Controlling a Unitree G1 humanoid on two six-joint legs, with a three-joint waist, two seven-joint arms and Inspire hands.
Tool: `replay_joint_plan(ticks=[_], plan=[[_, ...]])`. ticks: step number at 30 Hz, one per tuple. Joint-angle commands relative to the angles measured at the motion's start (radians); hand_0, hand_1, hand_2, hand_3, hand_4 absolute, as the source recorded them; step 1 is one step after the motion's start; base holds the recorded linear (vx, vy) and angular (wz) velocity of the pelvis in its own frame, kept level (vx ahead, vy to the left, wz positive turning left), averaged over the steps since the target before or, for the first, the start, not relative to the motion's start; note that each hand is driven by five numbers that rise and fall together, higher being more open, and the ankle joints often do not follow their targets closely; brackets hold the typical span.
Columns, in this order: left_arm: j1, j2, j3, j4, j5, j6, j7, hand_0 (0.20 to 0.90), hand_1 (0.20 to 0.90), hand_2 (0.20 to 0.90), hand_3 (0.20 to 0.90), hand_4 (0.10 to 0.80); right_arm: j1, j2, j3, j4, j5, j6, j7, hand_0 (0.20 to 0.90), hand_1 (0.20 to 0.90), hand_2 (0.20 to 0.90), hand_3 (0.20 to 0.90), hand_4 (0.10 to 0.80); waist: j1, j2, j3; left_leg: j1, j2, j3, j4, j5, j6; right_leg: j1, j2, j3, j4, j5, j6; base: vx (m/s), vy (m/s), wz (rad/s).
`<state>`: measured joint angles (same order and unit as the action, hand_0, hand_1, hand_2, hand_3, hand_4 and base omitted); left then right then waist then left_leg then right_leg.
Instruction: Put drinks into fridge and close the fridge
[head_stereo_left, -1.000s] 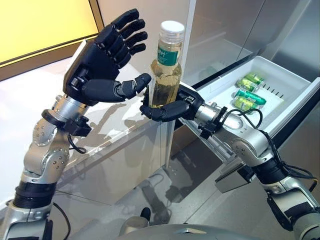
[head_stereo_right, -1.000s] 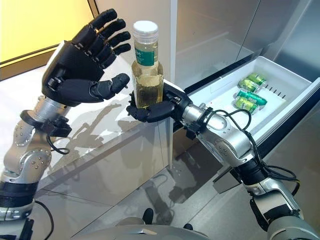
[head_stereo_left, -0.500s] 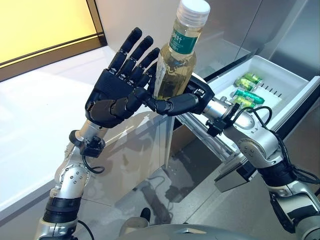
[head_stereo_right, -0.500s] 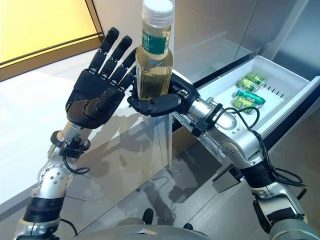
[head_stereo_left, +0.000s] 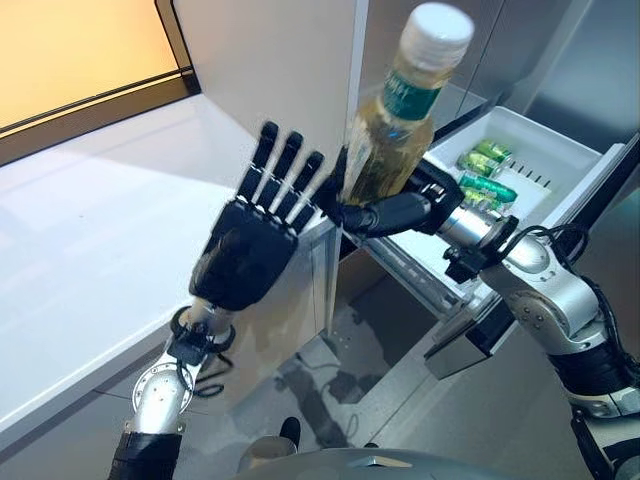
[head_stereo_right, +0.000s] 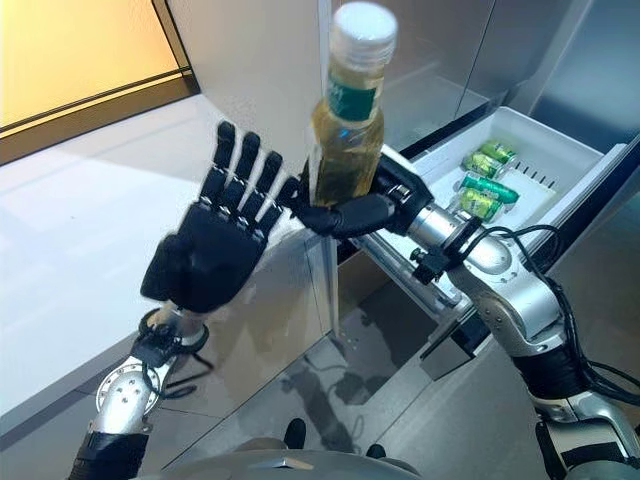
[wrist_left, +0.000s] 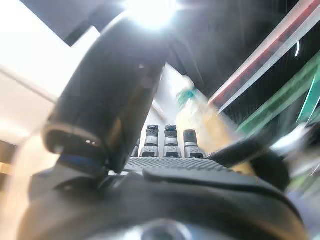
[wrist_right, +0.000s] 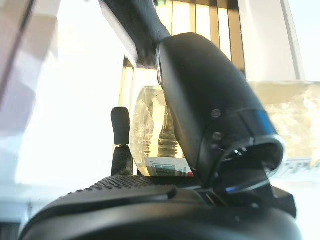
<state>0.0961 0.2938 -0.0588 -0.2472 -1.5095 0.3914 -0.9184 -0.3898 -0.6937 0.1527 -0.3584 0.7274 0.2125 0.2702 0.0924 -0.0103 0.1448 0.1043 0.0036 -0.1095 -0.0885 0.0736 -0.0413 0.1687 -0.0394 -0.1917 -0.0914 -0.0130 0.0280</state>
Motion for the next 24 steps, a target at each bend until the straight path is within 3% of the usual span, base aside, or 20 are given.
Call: replay_joint_plan(ticks=[1, 7, 14, 20, 24], plan=[[0.001, 0.011, -0.046, 0.007, -0.214, 0.071, -0.093, 0.9, 0.9, 0.9, 0.9, 0.8, -0.113, 0.027, -0.167, -0.077, 0.091, -0.214, -0.036, 0.3, 0.3, 0.3, 0.2, 0.1, -0.015, -0.042, -0.1, 0.023, -0.072, 0.046, 0.001, -0.088, 0.069, -0.045, 0.003, 0.064, 0.011, 0.066, 0.017, -0.005, 0.008, -0.1], [0.047, -0.002, -0.105, 0.044, -0.383, 0.265, -0.065, 0.9, 0.9, 0.9, 0.9, 0.8, -0.082, -0.006, -0.231, -0.061, 0.101, -0.239, -0.064, 0.3, 0.3, 0.3, 0.2, 0.1, -0.03, -0.05, -0.09, 0.017, -0.068, 0.063, 0.001, -0.092, 0.069, -0.057, 0.005, 0.072, 0.015, 0.069, 0.018, -0.007, 0.0, -0.04], [0.092, -0.016, -0.129, 0.159, -0.345, 0.351, -0.093, 0.9, 0.9, 0.9, 0.9, 0.8, -0.019, -0.016, -0.287, -0.047, 0.141, -0.234, -0.026, 0.3, 0.3, 0.3, 0.2, 0.1, -0.049, -0.057, -0.084, 0.011, -0.063, 0.083, 0.001, -0.093, 0.066, -0.07, 0.008, 0.08, 0.018, 0.074, 0.022, -0.013, -0.002, -0.07], [0.154, -0.067, -0.092, 0.4, -0.036, 0.384, -0.234, 0.9, 0.9, 0.9, 0.9, 0.8, 0.068, -0.031, -0.344, -0.022, 0.158, -0.232, 0.015, 0.3, 0.3, 0.3, 0.2, 0.1, -0.063, -0.064, -0.082, 0.006, -0.058, 0.103, 0.001, -0.092, 0.063, -0.08, 0.01, 0.088, 0.021, 0.077, 0.028, -0.006, 0.001, -0.06], [0.179, -0.093, -0.042, 0.641, 0.296, 0.32, -0.318, 0.9, 0.9, 0.9, 0.9, 0.8, 0.117, -0.052, -0.372, 0.021, 0.167, -0.261, 0.035, 0.3, 0.3, 0.3, 0.2, 0.1, -0.07, -0.065, -0.083, 0.012, -0.054, 0.114, 0.001, -0.103, 0.063, -0.077, 0.012, 0.089, 0.018, 0.07, 0.032, 0.016, 0.002, -0.05]])
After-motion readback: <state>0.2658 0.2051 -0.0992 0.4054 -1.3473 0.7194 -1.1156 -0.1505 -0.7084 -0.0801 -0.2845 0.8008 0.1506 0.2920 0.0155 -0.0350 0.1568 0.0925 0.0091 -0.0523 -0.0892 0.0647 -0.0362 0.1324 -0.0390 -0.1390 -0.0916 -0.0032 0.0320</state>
